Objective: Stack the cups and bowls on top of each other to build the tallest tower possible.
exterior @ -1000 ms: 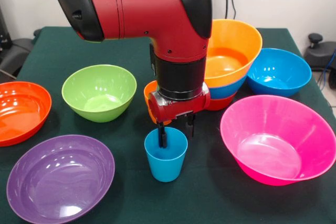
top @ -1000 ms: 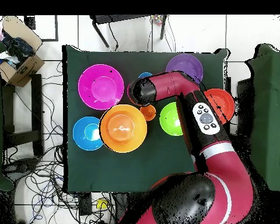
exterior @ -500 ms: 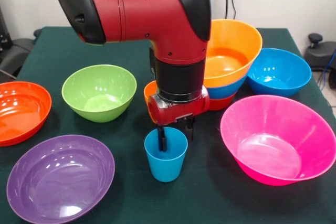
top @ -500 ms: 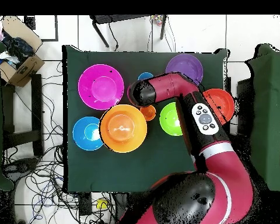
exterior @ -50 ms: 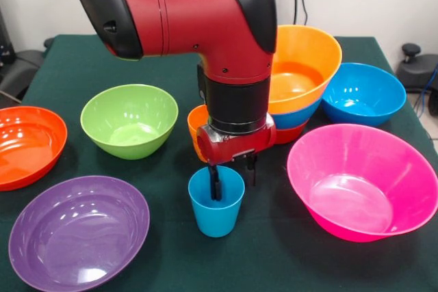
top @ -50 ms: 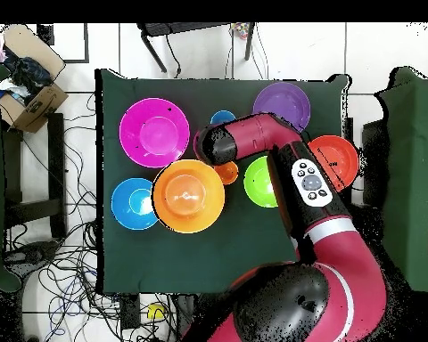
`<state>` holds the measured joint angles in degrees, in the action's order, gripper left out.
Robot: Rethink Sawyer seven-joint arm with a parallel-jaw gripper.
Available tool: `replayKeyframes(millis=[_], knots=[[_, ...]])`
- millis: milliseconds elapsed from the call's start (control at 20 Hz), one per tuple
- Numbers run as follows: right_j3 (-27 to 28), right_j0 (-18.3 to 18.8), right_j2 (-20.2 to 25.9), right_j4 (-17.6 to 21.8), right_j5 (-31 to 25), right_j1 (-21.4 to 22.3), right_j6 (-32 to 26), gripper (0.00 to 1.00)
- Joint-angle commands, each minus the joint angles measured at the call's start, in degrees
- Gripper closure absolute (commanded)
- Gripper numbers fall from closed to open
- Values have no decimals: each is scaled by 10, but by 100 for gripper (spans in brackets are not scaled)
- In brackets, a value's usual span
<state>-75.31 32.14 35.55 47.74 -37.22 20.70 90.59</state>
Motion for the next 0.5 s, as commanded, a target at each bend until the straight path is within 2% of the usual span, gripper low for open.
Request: replayKeyframes(millis=[50, 500], knots=[[-38, 8, -11, 62, 49, -8, -118, 0], [-52, -3, -31, 83, 73, -2, -80, 0]])
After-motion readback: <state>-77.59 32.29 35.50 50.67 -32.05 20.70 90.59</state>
